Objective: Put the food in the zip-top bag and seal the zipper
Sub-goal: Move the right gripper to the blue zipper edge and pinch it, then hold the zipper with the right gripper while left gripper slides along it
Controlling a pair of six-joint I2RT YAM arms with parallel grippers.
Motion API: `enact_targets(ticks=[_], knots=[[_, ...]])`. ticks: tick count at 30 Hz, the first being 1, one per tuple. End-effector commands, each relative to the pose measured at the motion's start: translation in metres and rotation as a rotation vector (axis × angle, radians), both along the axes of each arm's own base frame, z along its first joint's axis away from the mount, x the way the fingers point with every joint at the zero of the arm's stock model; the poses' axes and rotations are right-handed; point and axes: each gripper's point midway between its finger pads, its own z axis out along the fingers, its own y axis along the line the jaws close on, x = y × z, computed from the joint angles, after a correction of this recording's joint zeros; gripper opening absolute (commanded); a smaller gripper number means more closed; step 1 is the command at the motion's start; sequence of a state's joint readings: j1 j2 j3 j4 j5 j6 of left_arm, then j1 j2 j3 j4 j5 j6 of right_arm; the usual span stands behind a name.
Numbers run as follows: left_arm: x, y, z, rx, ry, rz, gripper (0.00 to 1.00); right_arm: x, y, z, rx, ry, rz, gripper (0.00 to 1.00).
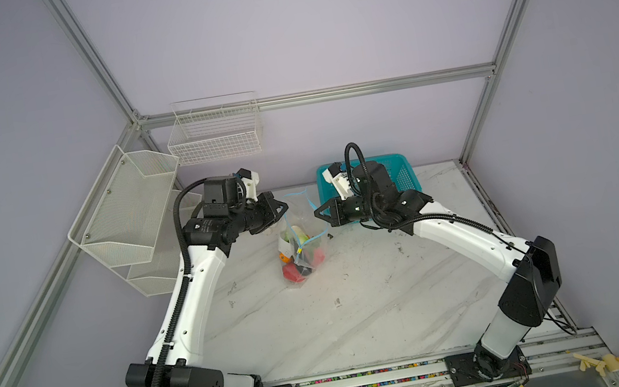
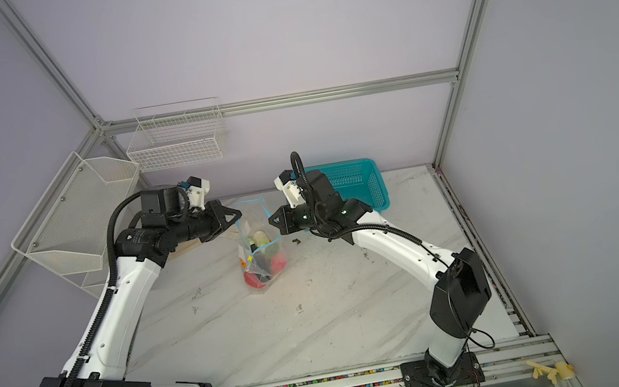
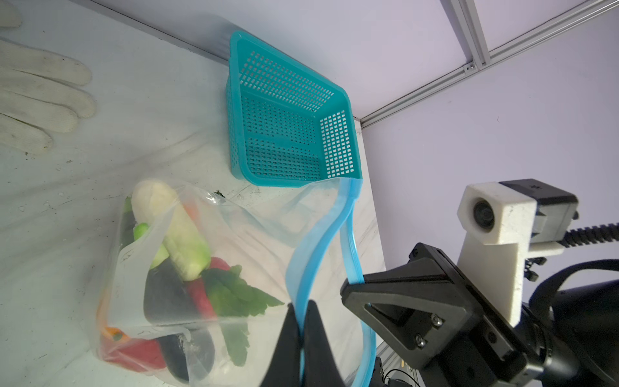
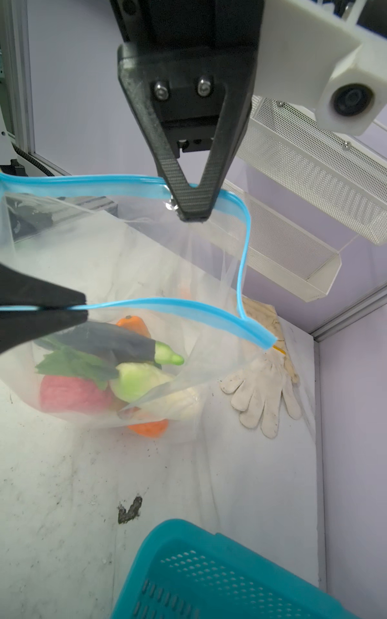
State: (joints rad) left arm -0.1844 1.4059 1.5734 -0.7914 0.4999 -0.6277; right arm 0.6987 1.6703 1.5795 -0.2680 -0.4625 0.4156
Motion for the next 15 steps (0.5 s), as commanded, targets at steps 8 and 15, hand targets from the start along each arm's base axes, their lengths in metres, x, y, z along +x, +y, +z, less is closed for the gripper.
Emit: enact_targets(ticks=[8,15], knots=[[-0.024,-0.027,0.032,-0.017,-0.088,-0.149,0.00,-0.021,-0.006,0.052,0.141,-0.046,0.021,0.00],[-0.039,-0.049,0.046,-0.024,-0.123,-0.221,0.00,-0.036,-0.021,0.067,0.174,-0.032,-0.039,0.00]])
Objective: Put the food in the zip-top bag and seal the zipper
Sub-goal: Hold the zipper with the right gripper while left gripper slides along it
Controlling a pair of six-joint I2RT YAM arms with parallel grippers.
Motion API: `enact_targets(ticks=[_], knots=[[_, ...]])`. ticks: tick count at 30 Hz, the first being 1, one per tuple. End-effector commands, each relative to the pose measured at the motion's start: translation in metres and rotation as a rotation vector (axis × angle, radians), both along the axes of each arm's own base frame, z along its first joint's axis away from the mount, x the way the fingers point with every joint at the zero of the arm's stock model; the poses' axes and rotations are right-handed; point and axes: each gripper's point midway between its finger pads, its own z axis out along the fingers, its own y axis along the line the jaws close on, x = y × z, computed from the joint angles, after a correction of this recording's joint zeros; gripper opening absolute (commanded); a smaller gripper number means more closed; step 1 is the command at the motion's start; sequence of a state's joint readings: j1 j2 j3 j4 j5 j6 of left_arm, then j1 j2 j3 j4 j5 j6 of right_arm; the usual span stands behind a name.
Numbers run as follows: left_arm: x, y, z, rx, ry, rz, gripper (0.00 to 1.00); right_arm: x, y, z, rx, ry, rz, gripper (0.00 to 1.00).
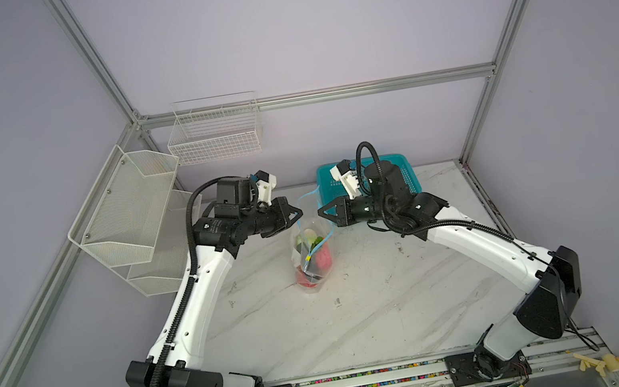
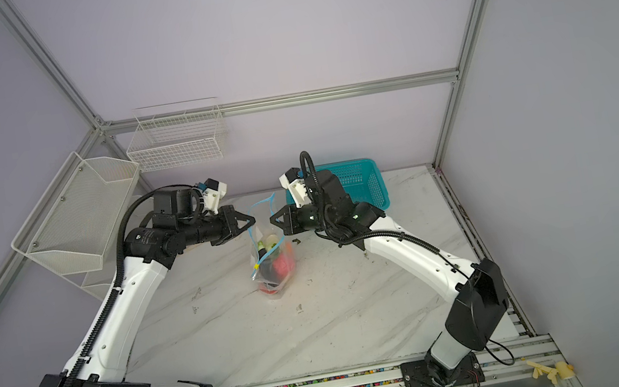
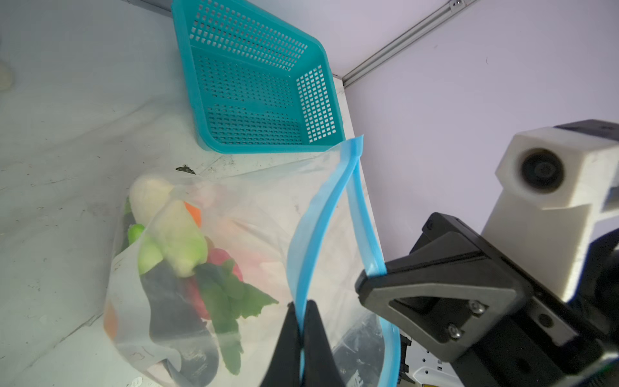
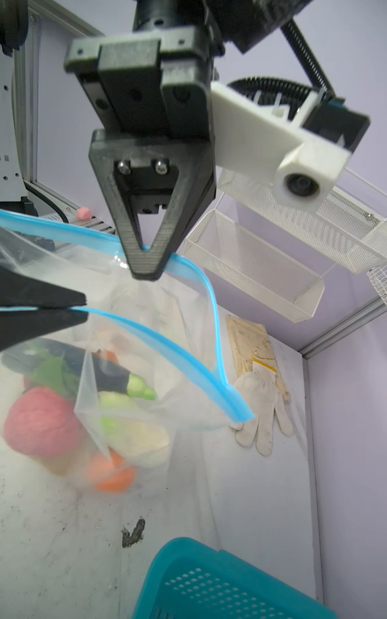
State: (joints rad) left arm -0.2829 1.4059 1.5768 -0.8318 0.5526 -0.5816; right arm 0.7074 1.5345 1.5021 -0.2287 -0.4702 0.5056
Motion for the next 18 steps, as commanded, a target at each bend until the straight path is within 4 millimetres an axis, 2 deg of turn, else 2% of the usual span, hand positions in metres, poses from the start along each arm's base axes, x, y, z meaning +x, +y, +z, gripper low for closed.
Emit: enact_targets(ticks=[1,4,8,10,11,18], knots=[[-0.013,-0.012,0.050,-0.041,-0.134,-0.066,0.00,-0.010,-0.008,0.031,0.074,-0.031,-0.040,0.00],[-0.016,-0.020,0.048,-0.036,-0.135,-0.091,0.00,-0.011,-0.017,0.035,0.097,-0.028,-0.084,0.00],[-0.017,-0.028,0.040,-0.028,-0.119,-0.119,0.02,-0.008,-0.022,0.023,0.107,-0.013,-0.129,0.00],[-0.019,-0.031,0.038,-0.027,-0.120,-0.135,0.09,-0.008,-0.022,0.017,0.111,-0.008,-0.130,0.00],[-0.012,-0.035,0.024,-0.013,-0.087,-0.141,0.13,-0.007,-0.021,0.013,0.107,-0.004,-0.131,0.00],[-0.012,-0.037,0.007,-0.001,-0.077,-0.155,0.38,0.004,-0.026,-0.002,0.068,-0.022,-0.177,0.00]])
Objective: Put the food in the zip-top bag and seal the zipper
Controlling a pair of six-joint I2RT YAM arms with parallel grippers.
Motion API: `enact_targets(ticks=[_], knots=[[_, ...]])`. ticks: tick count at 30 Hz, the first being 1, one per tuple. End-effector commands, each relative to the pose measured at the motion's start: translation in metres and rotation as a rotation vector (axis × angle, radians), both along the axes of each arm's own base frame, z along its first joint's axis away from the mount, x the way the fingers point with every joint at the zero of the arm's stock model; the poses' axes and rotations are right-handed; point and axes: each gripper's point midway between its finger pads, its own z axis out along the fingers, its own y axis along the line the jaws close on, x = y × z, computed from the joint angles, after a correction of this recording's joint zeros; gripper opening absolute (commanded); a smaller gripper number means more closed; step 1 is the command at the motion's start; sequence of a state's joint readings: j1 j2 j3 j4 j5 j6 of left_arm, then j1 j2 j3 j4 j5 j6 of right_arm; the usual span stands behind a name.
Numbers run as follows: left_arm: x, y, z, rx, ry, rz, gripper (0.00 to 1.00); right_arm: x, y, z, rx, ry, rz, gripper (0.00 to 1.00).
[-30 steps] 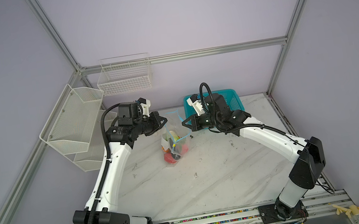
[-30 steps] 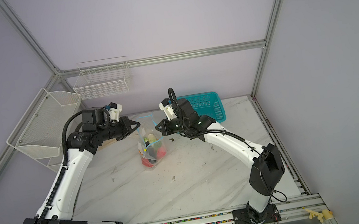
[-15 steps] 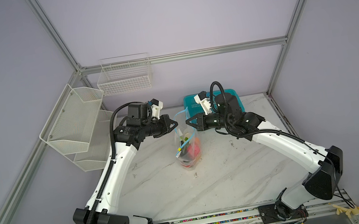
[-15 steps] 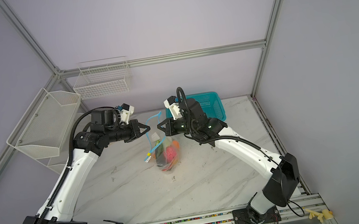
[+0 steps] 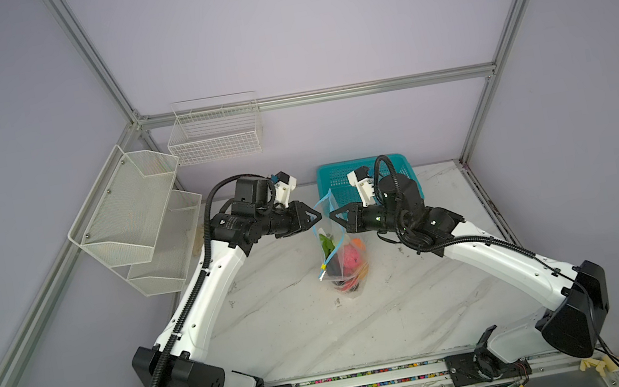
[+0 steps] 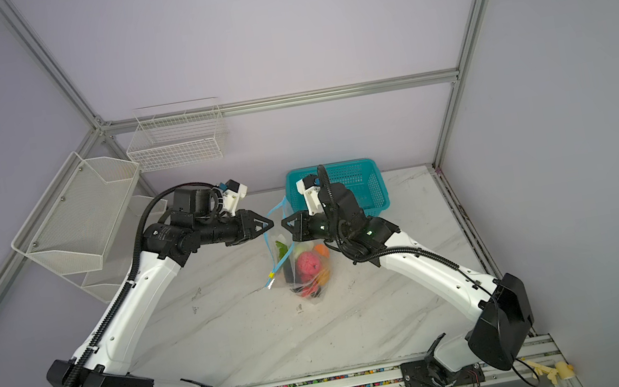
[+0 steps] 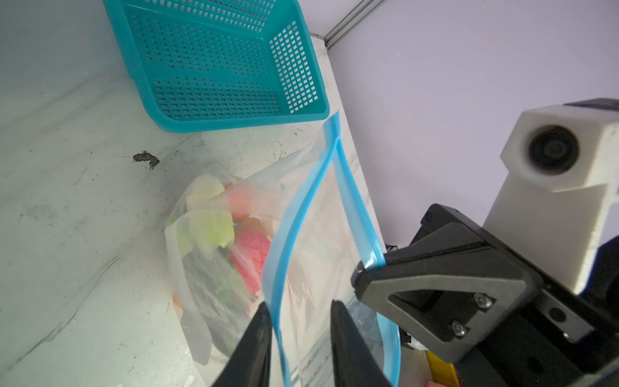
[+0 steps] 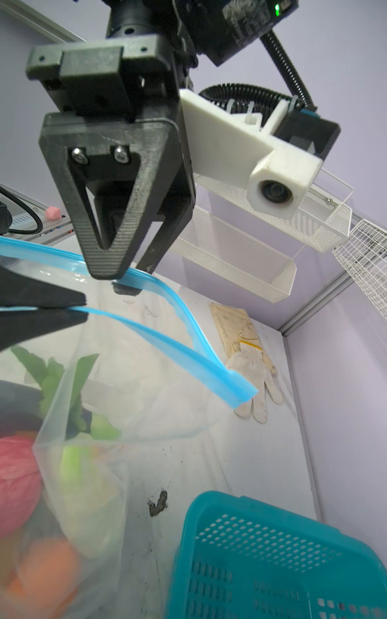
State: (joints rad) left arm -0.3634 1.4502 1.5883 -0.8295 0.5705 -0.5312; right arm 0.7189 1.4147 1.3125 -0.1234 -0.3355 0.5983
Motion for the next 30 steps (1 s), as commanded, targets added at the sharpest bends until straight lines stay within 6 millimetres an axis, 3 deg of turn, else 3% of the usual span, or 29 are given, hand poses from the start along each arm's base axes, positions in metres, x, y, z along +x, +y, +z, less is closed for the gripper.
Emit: enact_targets(ticks=[1,4,5,8,12,20,27,30], knots=[[-0.003,-0.005,0.016,-0.026,-0.074,-0.038,0.41,0.010,-0.002,0.010,0.026,-0.045,-0.039,0.00],[-0.004,-0.004,0.011,-0.015,-0.071,-0.038,0.52,0.018,-0.004,0.006,0.019,-0.046,-0.045,0.00],[-0.013,0.001,0.023,-0.020,-0.108,-0.032,0.56,0.021,-0.005,0.007,0.018,-0.049,-0.045,0.00],[-0.021,0.007,0.031,-0.012,-0.152,-0.016,0.68,0.028,-0.004,0.007,0.014,-0.055,-0.043,0.00],[-0.037,0.012,0.032,0.032,-0.230,-0.011,0.77,0.037,-0.005,0.009,0.015,-0.066,-0.040,0.00],[-0.078,0.019,-0.006,0.083,-0.322,-0.065,0.76,0.048,-0.006,0.014,0.021,-0.074,-0.027,0.00],[-0.103,0.018,-0.015,0.045,-0.393,-0.078,0.74,0.051,-0.002,0.015,0.029,-0.073,-0.011,0.00],[-0.105,0.020,-0.019,0.055,-0.427,-0.073,0.69,0.052,0.000,0.016,0.037,-0.070,-0.004,0.00]])
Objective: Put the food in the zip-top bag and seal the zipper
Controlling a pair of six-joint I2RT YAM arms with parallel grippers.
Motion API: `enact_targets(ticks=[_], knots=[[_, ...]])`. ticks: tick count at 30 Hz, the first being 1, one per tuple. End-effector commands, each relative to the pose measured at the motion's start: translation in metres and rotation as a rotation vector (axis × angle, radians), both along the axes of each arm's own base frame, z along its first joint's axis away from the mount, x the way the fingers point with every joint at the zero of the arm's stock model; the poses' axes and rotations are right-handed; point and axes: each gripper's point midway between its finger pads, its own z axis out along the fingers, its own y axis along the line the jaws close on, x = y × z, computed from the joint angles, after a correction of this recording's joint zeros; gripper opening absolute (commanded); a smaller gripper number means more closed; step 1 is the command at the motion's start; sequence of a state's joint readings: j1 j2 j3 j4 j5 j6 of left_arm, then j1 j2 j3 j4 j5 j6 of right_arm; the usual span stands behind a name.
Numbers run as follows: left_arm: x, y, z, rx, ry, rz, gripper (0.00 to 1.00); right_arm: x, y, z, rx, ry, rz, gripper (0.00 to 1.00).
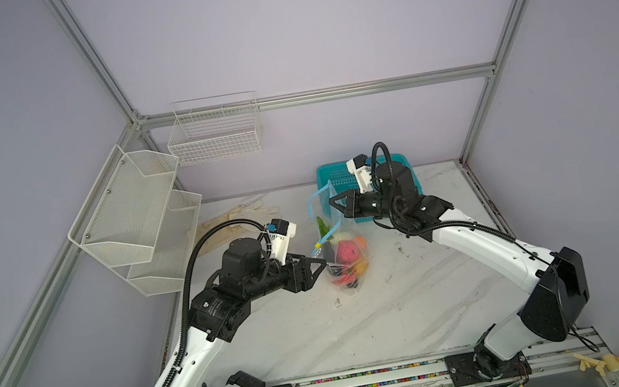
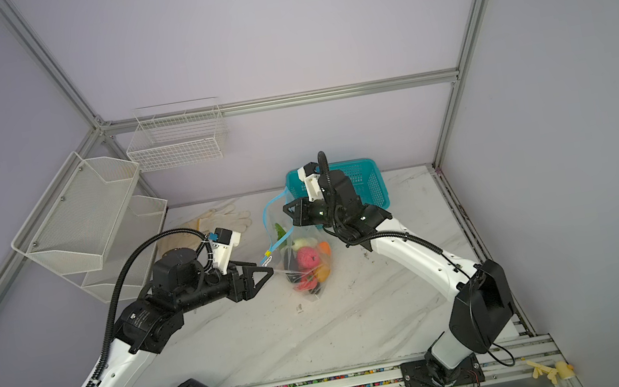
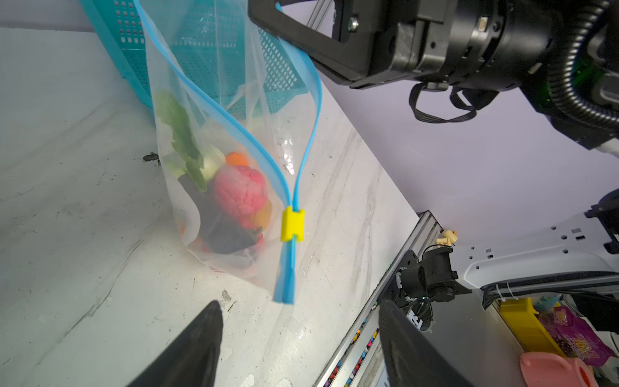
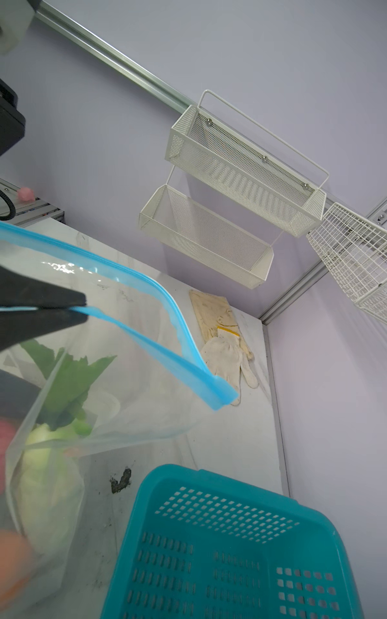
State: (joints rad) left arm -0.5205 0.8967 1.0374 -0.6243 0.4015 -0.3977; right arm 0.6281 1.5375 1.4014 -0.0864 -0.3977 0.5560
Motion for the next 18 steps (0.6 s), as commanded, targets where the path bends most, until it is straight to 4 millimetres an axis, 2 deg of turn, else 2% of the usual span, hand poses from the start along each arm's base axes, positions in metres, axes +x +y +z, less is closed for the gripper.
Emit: enact_targets(ticks=[1,9,18], knots=[[0.005,0.000,0.003,-0.005,-0.109,0.008,0.67,0.004,0.005,0.019,0.041,-0.044,0.019,0.00],[0.011,-0.005,0.005,-0.007,-0.169,-0.001,0.53,0.004,0.007,0.022,0.056,-0.034,0.024,0.00],[0.013,-0.011,0.009,-0.004,-0.203,-0.024,0.28,0.003,0.007,0.021,0.059,-0.030,0.026,0.00]])
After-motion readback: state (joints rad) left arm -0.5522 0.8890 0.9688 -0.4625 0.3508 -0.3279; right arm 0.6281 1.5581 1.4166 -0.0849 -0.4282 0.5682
